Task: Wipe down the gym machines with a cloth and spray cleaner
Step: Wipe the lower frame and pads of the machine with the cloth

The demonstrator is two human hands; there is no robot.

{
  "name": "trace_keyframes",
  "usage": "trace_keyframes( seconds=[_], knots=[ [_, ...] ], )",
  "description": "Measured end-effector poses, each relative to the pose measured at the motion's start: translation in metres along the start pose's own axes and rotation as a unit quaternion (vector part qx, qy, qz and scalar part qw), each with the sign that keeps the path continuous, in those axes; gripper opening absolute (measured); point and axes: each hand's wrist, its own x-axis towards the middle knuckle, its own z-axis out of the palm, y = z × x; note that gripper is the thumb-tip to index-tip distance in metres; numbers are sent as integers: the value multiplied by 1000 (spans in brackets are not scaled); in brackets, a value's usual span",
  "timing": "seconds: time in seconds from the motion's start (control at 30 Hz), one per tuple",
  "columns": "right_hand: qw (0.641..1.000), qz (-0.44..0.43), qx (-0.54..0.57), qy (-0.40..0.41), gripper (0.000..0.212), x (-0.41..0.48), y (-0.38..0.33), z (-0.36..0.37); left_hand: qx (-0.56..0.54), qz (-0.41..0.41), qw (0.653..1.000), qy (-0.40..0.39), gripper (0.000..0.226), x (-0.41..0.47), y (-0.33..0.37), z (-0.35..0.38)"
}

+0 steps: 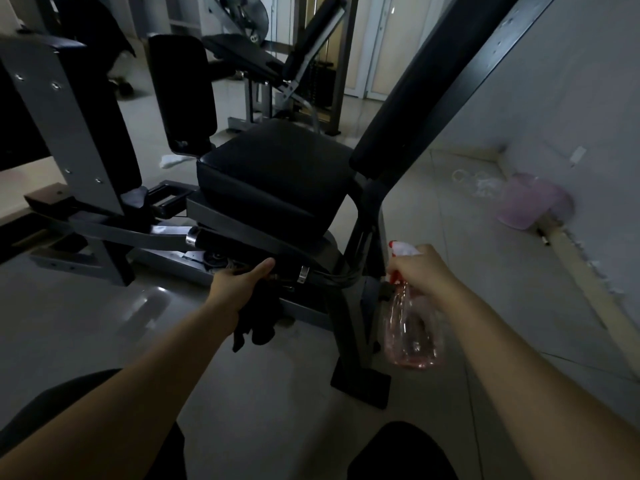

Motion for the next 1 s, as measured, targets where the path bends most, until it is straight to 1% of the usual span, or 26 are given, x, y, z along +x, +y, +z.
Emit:
trace_keyframes(
  seconds=[0.07, 0.13, 0.2, 0.27, 0.33, 0.37, 0.43, 0.5, 0.6, 0.7, 0.8, 0.9, 0.97, 1.0],
  knots=[
    [1000, -5, -16, 3, 45, 7, -3, -4, -1, 0, 1000, -6, 39, -1, 1, 0],
    [1000, -6, -3, 3, 54, 10, -2, -7, -4, -1, 1000, -8, 36, -1, 2, 0],
    [999, 7, 32, -9, 54, 11, 3, -8, -3, -1, 1000, -4, 36, -1, 2, 1],
    [995, 24, 88, -43, 43, 5, 13, -7, -1, -2, 1000, -2, 36, -1, 0, 1],
    [979, 40, 188, -71, 24, -4, 30, -3, 0, -4, 1000, -3, 37, 1, 0, 0],
    [965, 53, 245, -79, 19, -10, 40, 2, -2, -6, 1000, -5, 39, 2, 1, -2],
    [938, 91, 327, -74, 20, -19, 63, 17, -6, -4, 1000, -7, 47, 5, 3, -4],
    [924, 116, 361, -55, 27, -30, 80, 33, -4, -3, 1000, -6, 49, 6, 3, -4],
    [902, 112, 416, -44, 37, -47, 93, 55, -3, -6, 1000, -8, 46, 5, -1, -3],
    [881, 96, 462, -47, 45, -61, 101, 69, -1, 4, 1000, -13, 46, 3, -6, -3],
    [857, 88, 503, -69, 32, -72, 106, 82, 11, 5, 1000, -6, 48, 4, -6, -5],
    [844, 87, 518, -108, 33, -82, 105, 93, 28, -4, 1000, -10, 50, 3, -3, -9],
    [848, 87, 508, -126, 38, -83, 103, 97, 33, -1, 999, -13, 52, 2, -3, -12],
    [853, 85, 498, -133, 45, -81, 103, 98, 38, -1, 999, -17, 51, 1, -3, -13]
  ],
)
